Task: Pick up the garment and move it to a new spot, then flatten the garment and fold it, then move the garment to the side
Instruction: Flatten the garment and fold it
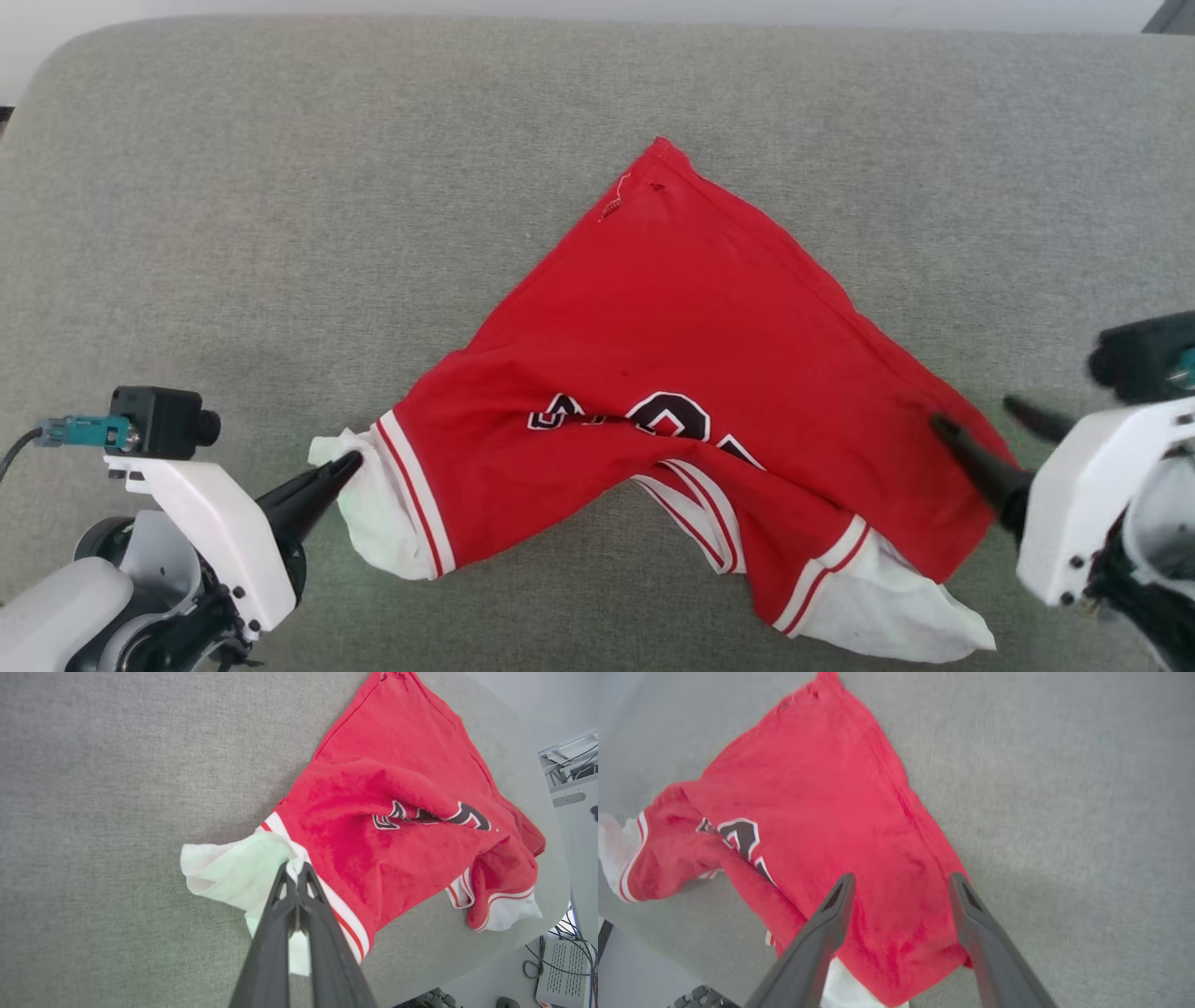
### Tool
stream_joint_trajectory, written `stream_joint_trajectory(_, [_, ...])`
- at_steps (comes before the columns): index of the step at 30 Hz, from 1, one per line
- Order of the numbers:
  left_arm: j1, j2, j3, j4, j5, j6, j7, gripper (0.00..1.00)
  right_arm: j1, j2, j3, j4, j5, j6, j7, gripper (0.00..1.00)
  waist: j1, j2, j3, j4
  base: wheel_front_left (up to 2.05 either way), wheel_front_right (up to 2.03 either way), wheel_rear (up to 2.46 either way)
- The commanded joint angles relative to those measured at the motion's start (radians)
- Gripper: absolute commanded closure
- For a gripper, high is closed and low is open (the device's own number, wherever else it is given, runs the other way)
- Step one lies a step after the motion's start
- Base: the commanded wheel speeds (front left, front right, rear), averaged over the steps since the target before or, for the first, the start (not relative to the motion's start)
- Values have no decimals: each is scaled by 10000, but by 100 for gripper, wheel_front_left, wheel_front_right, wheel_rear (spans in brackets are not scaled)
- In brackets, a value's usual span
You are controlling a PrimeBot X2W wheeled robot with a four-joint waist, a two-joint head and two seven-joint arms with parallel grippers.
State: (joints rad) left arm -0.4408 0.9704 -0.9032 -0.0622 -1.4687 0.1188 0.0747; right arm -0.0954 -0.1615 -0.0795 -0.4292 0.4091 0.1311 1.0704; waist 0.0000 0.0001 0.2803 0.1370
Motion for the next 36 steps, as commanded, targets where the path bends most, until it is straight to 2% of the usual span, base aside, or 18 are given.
stream_joint_trajectory(1, [106, -62, -21, -19, 67, -30, 5, 100, -188, 94, -89, -215, -46, -7, -96, 0, 0, -1, -14, 78, 0, 0, 0])
stream_joint_trajectory(6, [-104, -203, -101, 13, 212, -98, 126, 100, -953, 290, -117, -382, -233, -7, -755, 0, 0, -1, 29, 344, 0, 0, 0])
stream_joint_trajectory(9, [-232, -337, -167, 102, 246, -164, 201, 100, -1748, 322, 37, 130, -321, -7, -1428, 0, 0, -1, 95, 551, 0, 0, 0])
stream_joint_trajectory(12, [-337, -508, -224, 203, 354, -254, 245, 100, -2673, 76, 386, 1023, -475, -6, -2113, 0, 0, -1, 178, 805, 0, 0, 0])
stream_joint_trajectory(17, [-626, -876, -347, 402, 504, -428, 397, 100, -4266, -300, 1013, 3122, -504, -7, -2782, 0, 0, -1, 346, 1329, 0, 0, 0])
stream_joint_trajectory(18, [-778, -1057, -416, 508, 608, -535, 470, 100, -4891, -436, 1277, 4100, -430, -6, -2992, 0, 0, -1, 441, 1579, 0, 0, 0])
stream_joint_trajectory(23, [-1166, -1588, -591, 908, 822, -870, 671, 100, -6508, -926, 2040, 6488, -424, -6, -3354, 0, 0, -1, 759, 2209, 0, 0, 0])
stream_joint_trajectory(31, [-1743, -2371, -815, 1651, 1008, -1410, 884, 100, -8507, -1636, 3663, 10034, -286, -7, -3269, 0, 0, -1, 1270, 3076, 0, 0, 0])
stream_joint_trajectory(36, [-1931, -2703, -908, 2006, 1073, -1647, 916, 100, -9137, -1836, 4480, 11369, -14, -7, -2983, 0, 0, -1, 1482, 3391, 0, 0, 0])
